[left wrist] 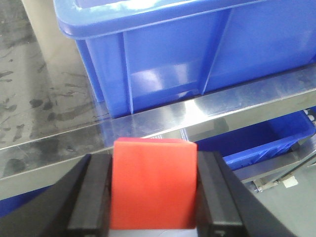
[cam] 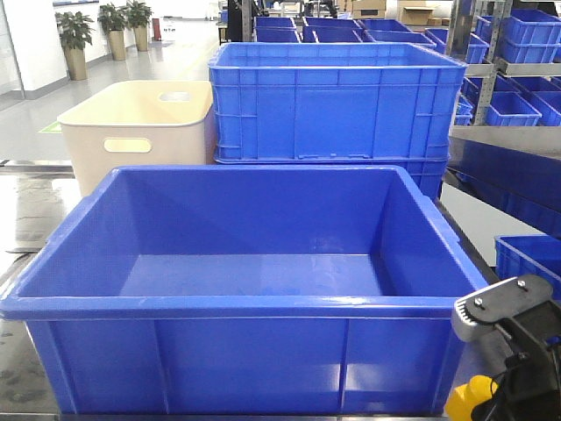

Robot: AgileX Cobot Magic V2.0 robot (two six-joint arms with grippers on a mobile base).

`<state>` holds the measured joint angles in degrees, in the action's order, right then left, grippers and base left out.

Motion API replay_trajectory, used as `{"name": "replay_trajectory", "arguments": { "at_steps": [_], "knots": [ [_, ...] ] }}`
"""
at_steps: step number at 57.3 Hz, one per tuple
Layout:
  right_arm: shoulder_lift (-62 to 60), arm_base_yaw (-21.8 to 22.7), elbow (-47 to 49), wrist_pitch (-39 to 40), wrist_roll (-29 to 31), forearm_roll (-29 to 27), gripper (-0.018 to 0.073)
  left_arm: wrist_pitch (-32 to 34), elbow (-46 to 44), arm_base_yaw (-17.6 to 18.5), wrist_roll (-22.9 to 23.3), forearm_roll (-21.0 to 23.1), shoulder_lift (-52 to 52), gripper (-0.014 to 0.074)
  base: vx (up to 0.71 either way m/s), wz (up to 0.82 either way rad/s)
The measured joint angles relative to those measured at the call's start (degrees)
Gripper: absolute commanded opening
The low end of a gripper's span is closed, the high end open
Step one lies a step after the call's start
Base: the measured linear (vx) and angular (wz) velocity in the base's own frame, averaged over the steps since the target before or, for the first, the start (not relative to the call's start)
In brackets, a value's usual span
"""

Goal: Pick red and yellow blocks into blue bin
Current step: 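Move the right gripper over the blue bin and release the yellow brick, then withdraw the right gripper from the bin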

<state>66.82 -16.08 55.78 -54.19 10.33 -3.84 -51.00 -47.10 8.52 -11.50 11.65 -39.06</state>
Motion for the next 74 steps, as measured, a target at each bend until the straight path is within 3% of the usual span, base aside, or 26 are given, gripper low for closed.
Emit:
{"name": "replay_trajectory", "arguments": {
  "at_steps": [13,30,41,47,61,66,74],
  "knots": [
    [0.0,0.0,13.0,-6.0,1.5,-4.6,0.0269,0.0,0.0,0.0,0.0,0.0,0.0,0.0237,0.00,0.00],
    [6.5,0.0,29.9,0.9,7.6,-7.6,0.0269,0.0,0.0,0.0,0.0,0.0,0.0,0.0237,0.00,0.00],
    [17.0,0.0,33.8,5.2,8.4,-8.6,0.0281,0.0,0.0,0.0,0.0,0.0,0.0,0.0237,0.00,0.00],
    [22.3,0.0,34.3,6.6,8.6,-8.6,0.0353,0.0,0.0,0.0,0.0,0.0,0.0,0.0237,0.00,0.00],
    [28.2,0.0,34.3,7.5,8.6,-8.8,0.0640,0.0,0.0,0.0,0.0,0.0,0.0,0.0237,0.00,0.00],
    [27.9,0.0,34.3,7.7,8.6,-8.8,0.0672,0.0,0.0,0.0,0.0,0.0,0.0,0.0237,0.00,0.00],
    [24.6,0.0,34.3,7.3,8.6,-8.8,0.0652,0.0,0.0,0.0,0.0,0.0,0.0,0.0237,0.00,0.00]
  ]
}}
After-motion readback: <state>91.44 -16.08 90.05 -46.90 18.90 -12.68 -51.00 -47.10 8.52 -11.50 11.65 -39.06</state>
